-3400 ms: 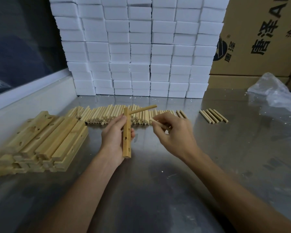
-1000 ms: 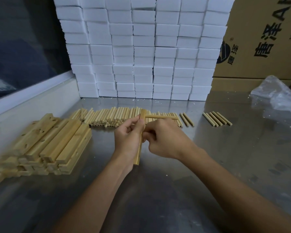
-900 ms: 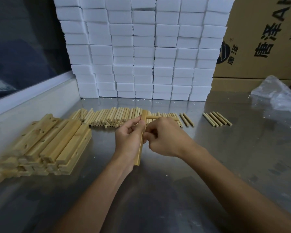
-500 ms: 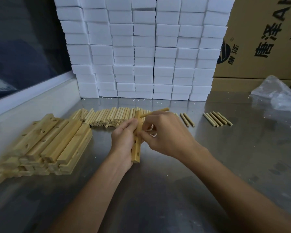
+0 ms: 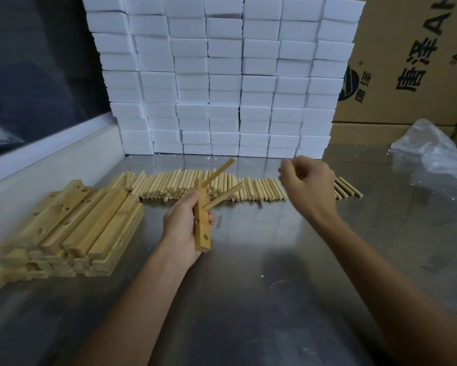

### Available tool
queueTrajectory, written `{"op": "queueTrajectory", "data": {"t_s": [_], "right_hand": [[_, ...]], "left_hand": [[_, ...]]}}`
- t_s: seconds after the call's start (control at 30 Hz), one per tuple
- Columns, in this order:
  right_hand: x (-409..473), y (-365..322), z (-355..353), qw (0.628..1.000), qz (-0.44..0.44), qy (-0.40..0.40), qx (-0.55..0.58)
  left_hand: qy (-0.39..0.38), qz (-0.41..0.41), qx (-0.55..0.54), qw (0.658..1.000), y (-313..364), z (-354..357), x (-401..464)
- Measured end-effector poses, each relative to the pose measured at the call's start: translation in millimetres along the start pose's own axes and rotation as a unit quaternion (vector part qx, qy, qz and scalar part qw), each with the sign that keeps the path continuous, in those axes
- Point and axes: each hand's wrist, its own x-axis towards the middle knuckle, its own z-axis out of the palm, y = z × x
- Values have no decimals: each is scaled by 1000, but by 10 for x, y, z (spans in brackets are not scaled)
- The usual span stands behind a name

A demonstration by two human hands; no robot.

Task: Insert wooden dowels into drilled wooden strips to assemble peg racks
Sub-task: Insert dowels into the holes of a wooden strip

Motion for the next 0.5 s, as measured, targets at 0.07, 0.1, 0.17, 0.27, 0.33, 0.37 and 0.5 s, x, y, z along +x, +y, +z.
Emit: {"op": "queueTrajectory", "data": {"t_s": [0.07,0.1,0.17,0.27,0.33,0.37,0.5], "right_hand": [[64,331,16,993,100,-34,-58],[92,459,33,986,133,-53,-90],[155,625,80,970,175,-94,-137],[268,724,153,950,212,-137,-186],[341,764,197,941,226,-147,-206],[371,783,214,936,232,-149,-217],[450,831,267,927,237,-151,-251]], "left_hand": [[7,-4,-3,1000,11,-19,32],[12,-4,-9,1000,20,-28,45],[20,-1,-18,1000,40,-50,70],[25,4,-20,999,43,-88,97],[29,9,-15,999,30,-99,103],[31,9,-12,999,23,-103,105],[33,11,-1,999,12,-123,123]]}}
